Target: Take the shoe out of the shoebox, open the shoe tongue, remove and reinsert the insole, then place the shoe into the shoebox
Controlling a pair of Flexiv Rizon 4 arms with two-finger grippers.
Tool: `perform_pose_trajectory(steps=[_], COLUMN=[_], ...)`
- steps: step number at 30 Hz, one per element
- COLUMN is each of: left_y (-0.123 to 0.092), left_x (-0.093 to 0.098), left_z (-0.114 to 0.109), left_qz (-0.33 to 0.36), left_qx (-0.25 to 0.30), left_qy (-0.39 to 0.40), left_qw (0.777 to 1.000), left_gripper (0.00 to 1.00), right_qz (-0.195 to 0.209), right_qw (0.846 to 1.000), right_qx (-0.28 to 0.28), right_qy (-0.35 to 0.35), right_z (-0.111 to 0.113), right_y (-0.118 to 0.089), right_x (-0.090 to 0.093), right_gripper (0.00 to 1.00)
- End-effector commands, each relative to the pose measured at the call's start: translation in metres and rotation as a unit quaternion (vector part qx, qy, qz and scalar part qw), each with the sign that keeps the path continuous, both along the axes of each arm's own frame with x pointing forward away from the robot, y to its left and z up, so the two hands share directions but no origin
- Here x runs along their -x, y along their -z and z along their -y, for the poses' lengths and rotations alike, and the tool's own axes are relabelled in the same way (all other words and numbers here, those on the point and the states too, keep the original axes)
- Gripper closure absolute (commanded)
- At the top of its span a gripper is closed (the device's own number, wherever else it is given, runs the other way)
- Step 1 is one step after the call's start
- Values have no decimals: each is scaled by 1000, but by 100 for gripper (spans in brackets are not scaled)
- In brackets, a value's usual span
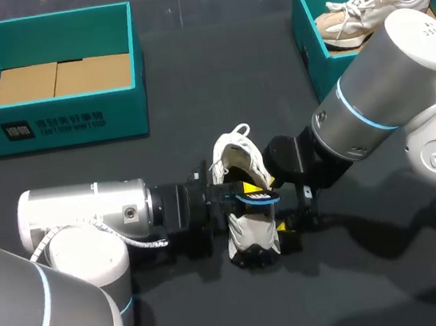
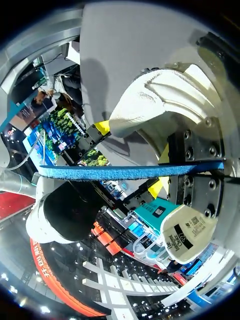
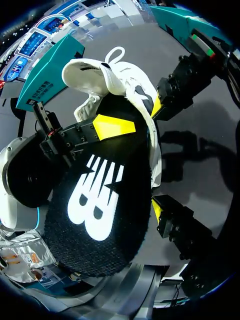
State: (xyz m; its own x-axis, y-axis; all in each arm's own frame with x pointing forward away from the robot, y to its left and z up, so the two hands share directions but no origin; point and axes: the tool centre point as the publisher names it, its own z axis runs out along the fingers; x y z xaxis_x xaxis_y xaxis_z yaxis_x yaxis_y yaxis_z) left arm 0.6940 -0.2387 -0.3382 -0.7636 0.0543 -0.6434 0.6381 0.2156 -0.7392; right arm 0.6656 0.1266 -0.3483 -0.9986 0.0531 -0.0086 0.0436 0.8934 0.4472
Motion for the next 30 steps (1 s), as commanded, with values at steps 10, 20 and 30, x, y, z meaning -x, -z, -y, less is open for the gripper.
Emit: perform_pose_trajectory(steps=[10,20,30], left_y=[-21,-33,-6], left_x=[15,28,19], left_z=[0,0,5], left_qz=[-1,11,31], left_qx=[28,43,11], left_qy=[2,5,5], left_qw=[1000,999,999], left_gripper=[71,81,100], right_qz=[1,1,1], right_qw=[1000,1000,1000], right_qx=[-1,-1,-1], right_qy=[0,0,0], right_z=[0,0,0], right_y=[1,1,1], right_x=[1,1,1], right_gripper=[0,0,0])
